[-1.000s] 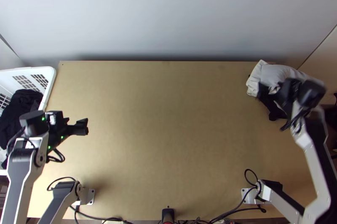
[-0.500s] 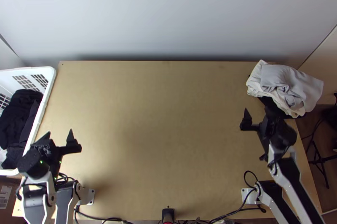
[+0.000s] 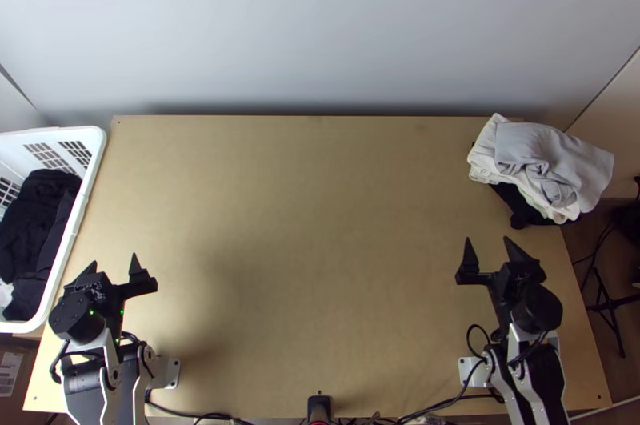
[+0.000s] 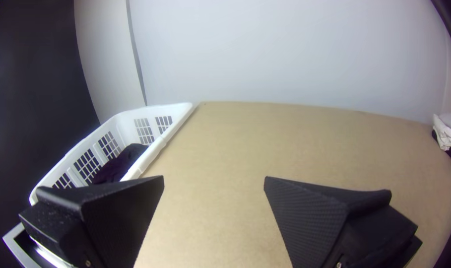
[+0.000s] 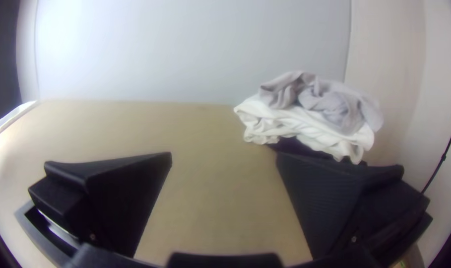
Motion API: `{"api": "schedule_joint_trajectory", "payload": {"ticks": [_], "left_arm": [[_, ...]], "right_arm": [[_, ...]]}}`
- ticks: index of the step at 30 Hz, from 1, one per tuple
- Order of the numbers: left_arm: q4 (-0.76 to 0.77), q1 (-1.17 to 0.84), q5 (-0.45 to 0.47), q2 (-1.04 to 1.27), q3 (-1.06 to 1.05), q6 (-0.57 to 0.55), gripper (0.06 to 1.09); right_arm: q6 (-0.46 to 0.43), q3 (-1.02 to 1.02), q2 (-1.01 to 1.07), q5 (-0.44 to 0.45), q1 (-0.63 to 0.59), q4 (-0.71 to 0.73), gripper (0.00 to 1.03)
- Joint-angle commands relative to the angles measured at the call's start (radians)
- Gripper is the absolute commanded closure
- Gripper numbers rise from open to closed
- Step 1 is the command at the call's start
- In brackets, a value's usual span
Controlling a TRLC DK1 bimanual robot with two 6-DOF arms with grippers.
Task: Fold the t-shirt
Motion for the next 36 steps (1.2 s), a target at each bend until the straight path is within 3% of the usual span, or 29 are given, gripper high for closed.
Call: {"api": "schedule_joint_trajectory", "payload": {"ticks": [1,4,36], "left_arm": [[0.003,0.002,0.002,-0.01,-0.02,-0.006,0.1],[0.003,0.005,0.002,-0.01,-0.02,-0.006,0.1],[0.003,0.005,0.002,-0.01,-0.02,-0.006,0.1]], "right_arm": [[0.005,-0.014,-0.121,0.001,-0.144,-0.04,0.04],[0.005,-0.015,-0.12,0.001,-0.191,-0.046,0.04],[0.005,-0.015,-0.121,0.001,-0.19,-0.046,0.04]]}}
